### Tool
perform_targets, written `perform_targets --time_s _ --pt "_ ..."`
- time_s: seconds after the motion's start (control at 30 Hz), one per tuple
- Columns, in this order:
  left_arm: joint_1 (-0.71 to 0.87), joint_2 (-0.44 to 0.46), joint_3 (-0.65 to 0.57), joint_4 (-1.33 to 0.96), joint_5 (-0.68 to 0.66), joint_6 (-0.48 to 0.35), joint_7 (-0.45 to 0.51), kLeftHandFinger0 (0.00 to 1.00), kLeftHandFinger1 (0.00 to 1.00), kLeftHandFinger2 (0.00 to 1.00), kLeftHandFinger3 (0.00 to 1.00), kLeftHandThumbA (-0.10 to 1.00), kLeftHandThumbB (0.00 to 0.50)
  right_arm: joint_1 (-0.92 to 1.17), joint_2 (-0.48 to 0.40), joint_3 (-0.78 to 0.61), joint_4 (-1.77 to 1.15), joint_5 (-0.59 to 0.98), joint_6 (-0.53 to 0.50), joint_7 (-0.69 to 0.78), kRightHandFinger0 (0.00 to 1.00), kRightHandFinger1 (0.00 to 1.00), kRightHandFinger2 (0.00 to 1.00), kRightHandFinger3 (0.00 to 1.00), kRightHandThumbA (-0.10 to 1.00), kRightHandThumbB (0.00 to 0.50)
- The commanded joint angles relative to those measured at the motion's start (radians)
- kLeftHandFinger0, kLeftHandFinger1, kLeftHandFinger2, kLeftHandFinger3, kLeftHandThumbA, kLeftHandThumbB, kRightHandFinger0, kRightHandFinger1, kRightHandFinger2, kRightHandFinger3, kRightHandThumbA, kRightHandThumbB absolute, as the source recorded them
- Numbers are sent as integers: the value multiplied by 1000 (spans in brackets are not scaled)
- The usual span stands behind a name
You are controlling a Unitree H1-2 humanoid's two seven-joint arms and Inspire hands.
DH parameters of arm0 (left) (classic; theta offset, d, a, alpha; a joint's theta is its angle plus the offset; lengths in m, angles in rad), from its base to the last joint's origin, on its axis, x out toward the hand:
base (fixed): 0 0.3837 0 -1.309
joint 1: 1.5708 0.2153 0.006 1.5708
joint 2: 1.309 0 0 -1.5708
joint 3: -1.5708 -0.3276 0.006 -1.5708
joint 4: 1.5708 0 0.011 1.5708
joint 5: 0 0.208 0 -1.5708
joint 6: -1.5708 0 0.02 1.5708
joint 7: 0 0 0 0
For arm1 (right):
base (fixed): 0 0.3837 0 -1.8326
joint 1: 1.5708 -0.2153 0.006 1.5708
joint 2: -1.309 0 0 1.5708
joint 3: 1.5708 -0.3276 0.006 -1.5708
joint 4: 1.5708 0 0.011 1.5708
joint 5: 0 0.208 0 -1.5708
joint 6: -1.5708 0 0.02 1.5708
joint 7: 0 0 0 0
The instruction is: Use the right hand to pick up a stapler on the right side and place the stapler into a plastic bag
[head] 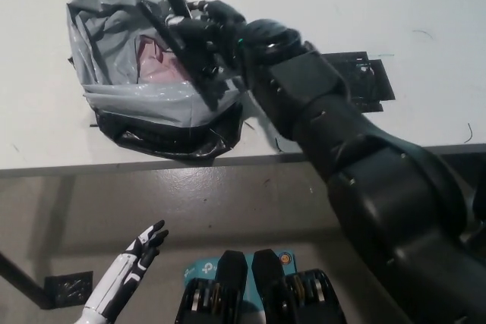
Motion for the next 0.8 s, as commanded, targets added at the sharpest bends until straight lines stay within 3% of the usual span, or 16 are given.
perform_targets --time_s 0.0,0.07,0.13,0.17,0.2,0.3,0.37,0.53,0.77 --pt "-18 23 -4 -43 15 -9 -19 1000 1000 1000 1000 1000 225 -75 17 120 -6 -152 -155 -80 110 518 909 525 83 75" --pt "-20 22 -5 -44 13 -7 -22 1000 1000 1000 1000 1000 226 -74 21 161 -3 -180 -175 -92 258 682 1000 540 88 76" --pt "-22 22 -6 -48 9 -5 -27 1000 1000 1000 1000 1000 226 -75 25 199 1 -204 -193 -104 368 687 882 562 96 78" --pt "-23 22 -6 -51 6 -3 -30 1000 1000 1000 1000 1000 226 -75 28 228 3 -228 -208 -120 348 596 698 581 137 80" --pt "-23 22 -6 -51 5 -2 -31 1000 1000 1000 1000 1000 226 -75 29 236 4 -232 -211 -124 348 596 698 581 137 80" --pt "-26 24 -9 -58 14 0 -35 1000 1000 1000 1000 1000 221 -73 36 285 2 -270 -261 -150 83 265 414 549 343 100" --pt "-26 24 -10 -59 18 -8 -37 1000 1000 1000 1000 1000 219 -74 40 331 3 -312 -287 -169 54 232 400 556 487 107" --pt "-26 24 -10 -62 20 -3 -43 1000 1000 1000 1000 1000 230 -81 45 367 4 -331 -317 -175 21 169 316 505 442 106" --pt "-36 32 -16 -74 26 12 -55 1000 1000 1000 1000 1000 221 -89 36 367 5 -352 -369 -212 0 134 292 462 397 107"
